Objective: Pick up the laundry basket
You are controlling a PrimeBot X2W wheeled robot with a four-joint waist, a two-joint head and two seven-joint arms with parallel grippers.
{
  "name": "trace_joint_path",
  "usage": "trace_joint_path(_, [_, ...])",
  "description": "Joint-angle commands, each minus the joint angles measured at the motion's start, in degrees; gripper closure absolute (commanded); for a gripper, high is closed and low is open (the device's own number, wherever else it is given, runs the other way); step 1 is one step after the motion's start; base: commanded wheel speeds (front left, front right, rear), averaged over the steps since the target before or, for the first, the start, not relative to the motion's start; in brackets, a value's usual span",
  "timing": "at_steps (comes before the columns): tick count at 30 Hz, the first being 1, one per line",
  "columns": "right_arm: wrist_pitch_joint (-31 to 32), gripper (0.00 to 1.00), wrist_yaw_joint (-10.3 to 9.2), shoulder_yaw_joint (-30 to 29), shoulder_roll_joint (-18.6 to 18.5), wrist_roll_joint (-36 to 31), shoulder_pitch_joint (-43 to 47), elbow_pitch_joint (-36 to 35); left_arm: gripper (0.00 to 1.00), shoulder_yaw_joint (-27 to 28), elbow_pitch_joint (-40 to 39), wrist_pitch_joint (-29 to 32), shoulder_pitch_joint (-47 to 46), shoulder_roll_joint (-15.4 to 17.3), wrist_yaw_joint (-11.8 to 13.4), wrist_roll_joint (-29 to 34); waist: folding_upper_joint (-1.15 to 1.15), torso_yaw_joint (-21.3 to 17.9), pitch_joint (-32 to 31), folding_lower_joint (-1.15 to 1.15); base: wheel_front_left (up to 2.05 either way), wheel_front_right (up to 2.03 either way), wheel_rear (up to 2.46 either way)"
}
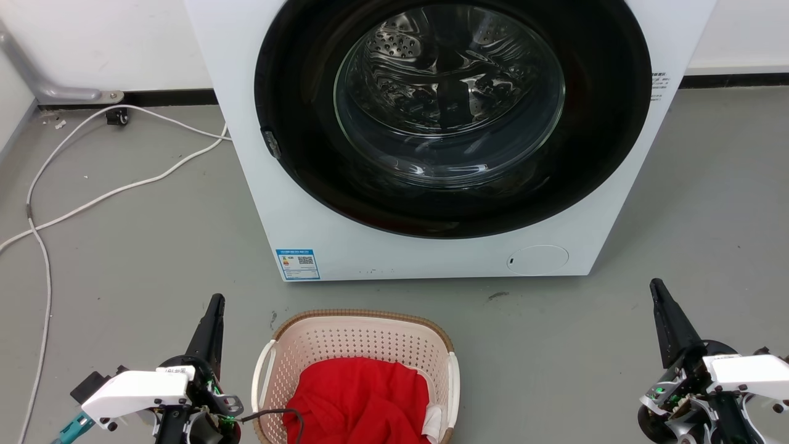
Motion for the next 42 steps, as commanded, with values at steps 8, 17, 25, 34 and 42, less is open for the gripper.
trace_joint_path(8, [0.06,1.00,-0.02,-0.04,-0.03,0.25,-0.61,0.04,1.00,0.11,0.03,0.13,-0.47,-0.04,-0.10,0.00,0.00,0.00,0.00,0.00,0.00,0.00,0.00])
trace_joint_path(17, [0.06,1.00,-0.02,-0.04,-0.03,0.25,-0.62,0.04,1.00,0.11,0.03,0.13,-0.47,-0.04,-0.10,0.00,0.00,0.00,0.00,0.00,0.00,0.00,0.00])
trace_joint_path(25, [-0.03,0.00,0.00,0.01,0.01,-0.02,0.08,0.13,0.00,-0.01,0.11,-0.02,0.07,-0.01,0.00,0.00,0.00,0.00,0.00,0.00,0.00,0.00,0.00])
trace_joint_path(34, [-1.68,0.00,-0.01,0.34,0.07,-2.53,1.33,0.50,0.00,-0.25,0.24,-1.69,1.31,-0.15,0.01,2.53,0.00,0.03,0.05,0.00,0.00,0.00,0.00])
trace_joint_path(42, [-3.91,0.00,-0.01,0.96,0.05,-12.17,1.81,-2.60,0.00,0.32,-1.95,-3.92,1.33,-0.12,0.07,10.27,0.00,0.05,0.14,0.00,0.00,0.00,0.00])
